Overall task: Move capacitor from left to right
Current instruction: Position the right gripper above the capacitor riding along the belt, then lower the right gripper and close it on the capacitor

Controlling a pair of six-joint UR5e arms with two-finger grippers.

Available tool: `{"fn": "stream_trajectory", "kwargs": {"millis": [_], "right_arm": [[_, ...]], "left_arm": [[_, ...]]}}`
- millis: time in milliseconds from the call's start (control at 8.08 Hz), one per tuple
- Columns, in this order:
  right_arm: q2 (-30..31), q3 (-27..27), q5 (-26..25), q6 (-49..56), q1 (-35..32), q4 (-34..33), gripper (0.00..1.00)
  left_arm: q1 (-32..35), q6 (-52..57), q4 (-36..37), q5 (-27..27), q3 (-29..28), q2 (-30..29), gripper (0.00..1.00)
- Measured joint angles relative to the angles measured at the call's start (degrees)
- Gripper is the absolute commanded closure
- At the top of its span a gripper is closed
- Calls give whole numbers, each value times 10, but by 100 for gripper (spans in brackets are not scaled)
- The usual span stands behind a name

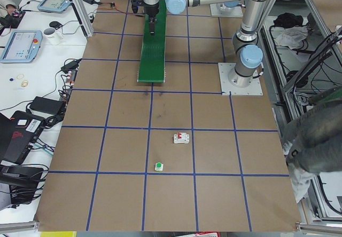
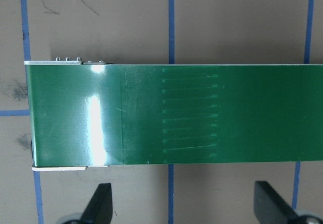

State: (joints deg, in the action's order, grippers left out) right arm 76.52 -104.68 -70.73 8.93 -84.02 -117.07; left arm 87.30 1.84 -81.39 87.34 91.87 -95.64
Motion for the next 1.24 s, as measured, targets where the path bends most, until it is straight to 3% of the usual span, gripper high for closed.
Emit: {"fn": "stream_trajectory", "kwargs": {"millis": [1237], "right_arm": [[-30, 0, 7, -1, 0, -37, 9]], "left_arm": [[0, -1, 0, 0, 0, -1, 0]]}}
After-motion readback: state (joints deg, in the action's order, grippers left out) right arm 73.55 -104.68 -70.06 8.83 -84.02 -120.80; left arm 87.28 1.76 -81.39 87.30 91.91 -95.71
